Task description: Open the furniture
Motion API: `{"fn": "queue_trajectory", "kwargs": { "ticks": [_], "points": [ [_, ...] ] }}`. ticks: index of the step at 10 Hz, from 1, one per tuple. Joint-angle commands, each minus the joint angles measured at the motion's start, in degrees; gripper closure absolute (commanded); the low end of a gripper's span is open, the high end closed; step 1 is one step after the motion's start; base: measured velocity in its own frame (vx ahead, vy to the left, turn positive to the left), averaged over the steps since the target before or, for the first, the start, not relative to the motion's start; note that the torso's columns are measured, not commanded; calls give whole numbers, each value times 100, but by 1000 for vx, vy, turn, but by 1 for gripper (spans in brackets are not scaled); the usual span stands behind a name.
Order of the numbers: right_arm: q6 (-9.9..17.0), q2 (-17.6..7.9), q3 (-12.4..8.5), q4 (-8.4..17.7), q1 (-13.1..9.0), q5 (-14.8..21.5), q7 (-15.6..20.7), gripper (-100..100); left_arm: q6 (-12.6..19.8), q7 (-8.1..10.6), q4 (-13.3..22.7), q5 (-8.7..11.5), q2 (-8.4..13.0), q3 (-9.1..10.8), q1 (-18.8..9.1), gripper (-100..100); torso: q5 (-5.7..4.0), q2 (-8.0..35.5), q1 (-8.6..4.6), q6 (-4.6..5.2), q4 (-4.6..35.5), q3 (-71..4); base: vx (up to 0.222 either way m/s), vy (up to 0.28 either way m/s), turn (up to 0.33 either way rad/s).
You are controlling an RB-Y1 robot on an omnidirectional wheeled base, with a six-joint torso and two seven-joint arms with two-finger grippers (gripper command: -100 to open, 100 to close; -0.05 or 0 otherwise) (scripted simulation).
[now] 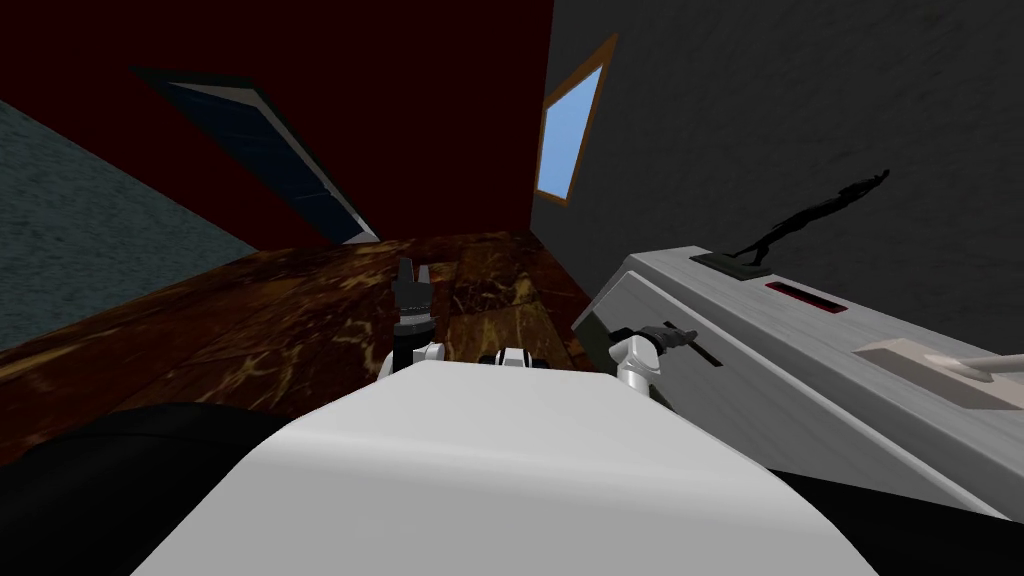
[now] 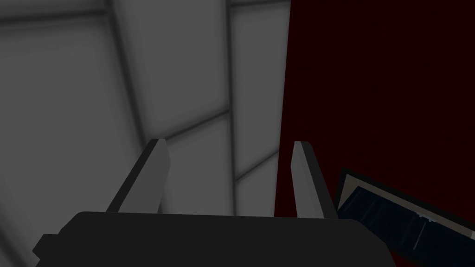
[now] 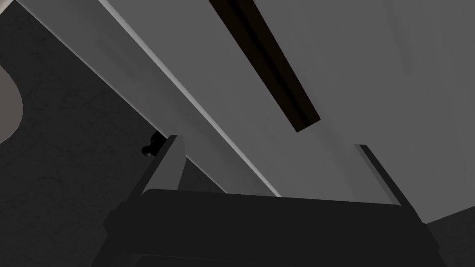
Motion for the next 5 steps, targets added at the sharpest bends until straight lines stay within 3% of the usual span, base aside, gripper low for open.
{"fn": "queue_trajectory", "kwargs": {
  "ticks": [1,3,4,5],
  "points": [
    [-13,-3,-3,45,-43,-80,48,-100,0,0,0,0,0,0,0,0,5,3,15,0,1,2,15,-87,2],
    [-26,-20,-6,70,-37,-110,47,-100,0,0,0,0,-1,-1,0,0,13,5,36,0,2,3,29,-80,-4],
    [-30,-23,-7,72,-36,-113,44,100,0,0,0,0,-2,-2,0,0,10,8,37,-1,2,4,4,-10,1],
    [-5,15,-3,43,-62,-118,93,100,0,0,0,0,-2,-2,-1,0,11,12,38,-1,3,7,-35,83,6]
  ]
}}
